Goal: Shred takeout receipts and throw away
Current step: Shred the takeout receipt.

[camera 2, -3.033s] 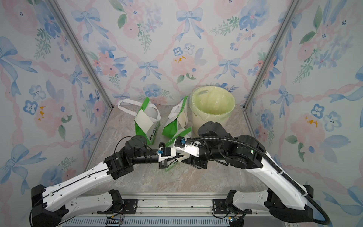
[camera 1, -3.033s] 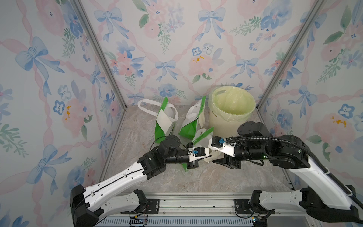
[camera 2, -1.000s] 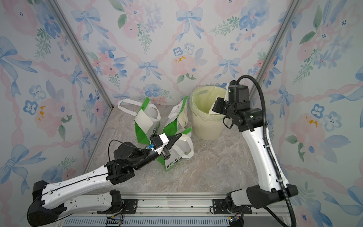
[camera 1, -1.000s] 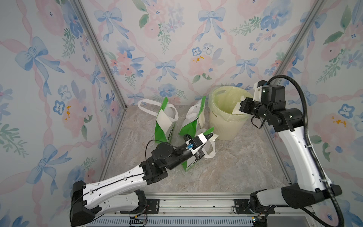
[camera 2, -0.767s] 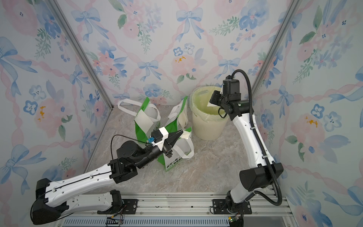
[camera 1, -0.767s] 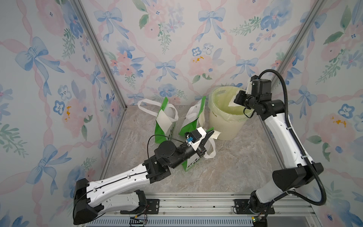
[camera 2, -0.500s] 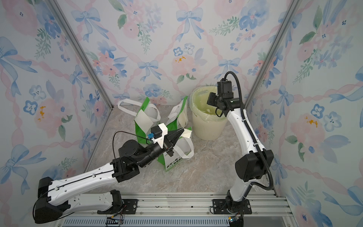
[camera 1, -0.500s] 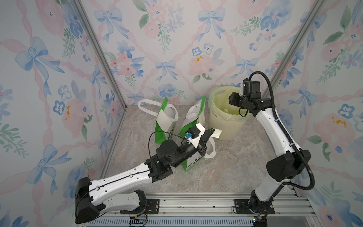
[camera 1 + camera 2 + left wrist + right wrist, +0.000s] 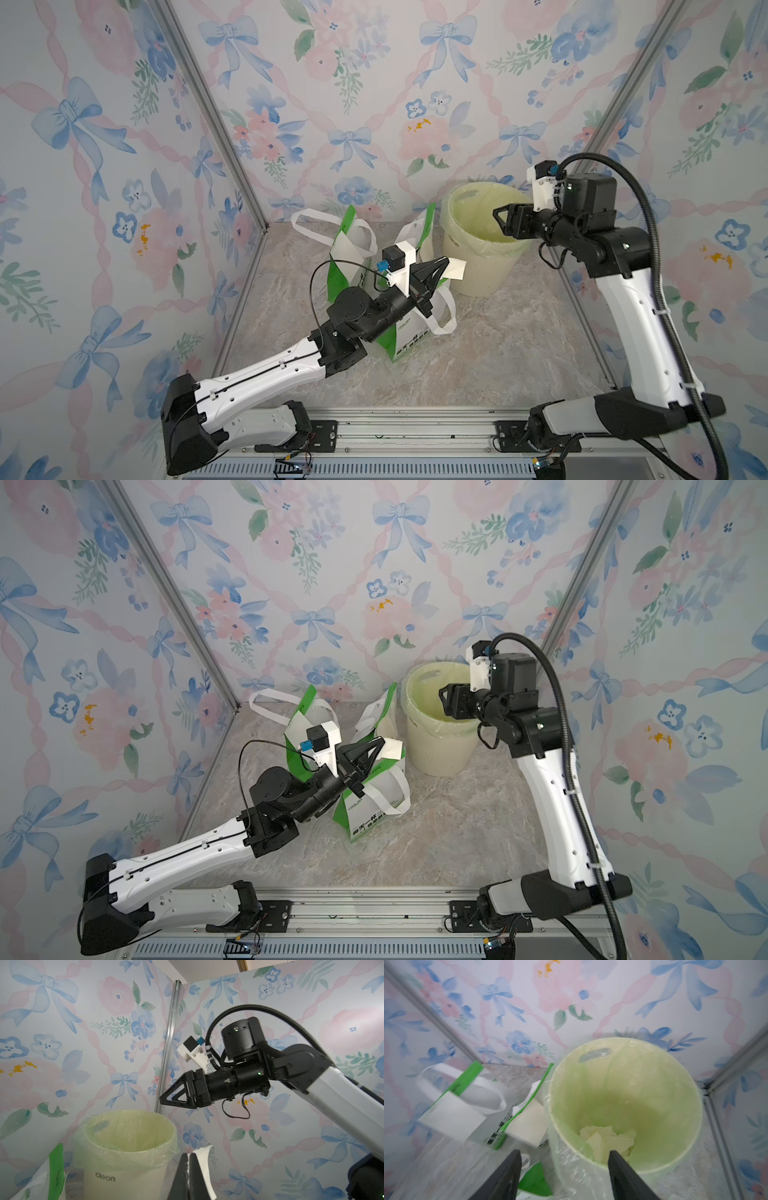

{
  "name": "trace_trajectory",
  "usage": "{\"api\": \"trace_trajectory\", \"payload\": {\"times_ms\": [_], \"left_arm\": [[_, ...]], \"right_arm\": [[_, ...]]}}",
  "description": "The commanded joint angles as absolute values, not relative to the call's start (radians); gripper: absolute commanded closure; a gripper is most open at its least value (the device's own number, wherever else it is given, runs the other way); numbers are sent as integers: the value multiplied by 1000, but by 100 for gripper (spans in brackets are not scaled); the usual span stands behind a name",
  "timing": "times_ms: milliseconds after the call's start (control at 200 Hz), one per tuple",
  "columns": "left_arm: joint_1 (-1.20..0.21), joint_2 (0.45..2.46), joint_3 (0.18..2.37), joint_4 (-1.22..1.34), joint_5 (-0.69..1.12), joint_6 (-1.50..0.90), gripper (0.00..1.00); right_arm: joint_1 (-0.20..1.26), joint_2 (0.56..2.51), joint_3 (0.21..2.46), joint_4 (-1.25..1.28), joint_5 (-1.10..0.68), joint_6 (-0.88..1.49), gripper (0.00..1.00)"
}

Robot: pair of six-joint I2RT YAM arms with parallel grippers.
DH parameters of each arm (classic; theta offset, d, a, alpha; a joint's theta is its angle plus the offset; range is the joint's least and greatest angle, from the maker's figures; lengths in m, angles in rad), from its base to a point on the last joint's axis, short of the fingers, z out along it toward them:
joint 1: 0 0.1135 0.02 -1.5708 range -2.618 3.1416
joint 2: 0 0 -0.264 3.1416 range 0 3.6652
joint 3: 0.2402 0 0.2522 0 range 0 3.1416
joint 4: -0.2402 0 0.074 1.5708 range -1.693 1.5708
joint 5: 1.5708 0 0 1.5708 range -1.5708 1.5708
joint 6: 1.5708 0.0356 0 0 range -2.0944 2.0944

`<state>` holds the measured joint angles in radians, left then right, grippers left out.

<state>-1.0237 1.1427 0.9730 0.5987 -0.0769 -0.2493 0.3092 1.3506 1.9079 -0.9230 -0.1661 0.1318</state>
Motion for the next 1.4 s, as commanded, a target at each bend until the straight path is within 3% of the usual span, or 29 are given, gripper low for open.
{"api": "trace_trajectory", "payload": {"times_ms": [0, 400, 575, 705, 895, 1105, 1390], "left_arm": [[-1008, 1133, 954, 646, -5, -319, 100], [-973, 1161, 958, 665, 155, -428, 100], [-971, 1158, 952, 666, 172, -445, 100], [-971, 1153, 943, 666, 166, -448, 100], [-971, 1153, 943, 667, 170, -453, 100], [-969, 1150, 944, 672, 178, -447, 100], [-1010, 1101, 905, 672, 262, -47, 100]], "right_arm": [[406, 1292, 1846, -1066, -376, 90, 31], [542, 1168, 1694, -947, -559, 245, 24], [556, 1172, 1691, -867, -613, 294, 27], [549, 1163, 1693, -867, -614, 302, 37], [549, 1162, 1674, -861, -620, 322, 61], [548, 1157, 1643, -833, -616, 371, 100], [492, 1143, 1514, -642, -735, 731, 100]]}}
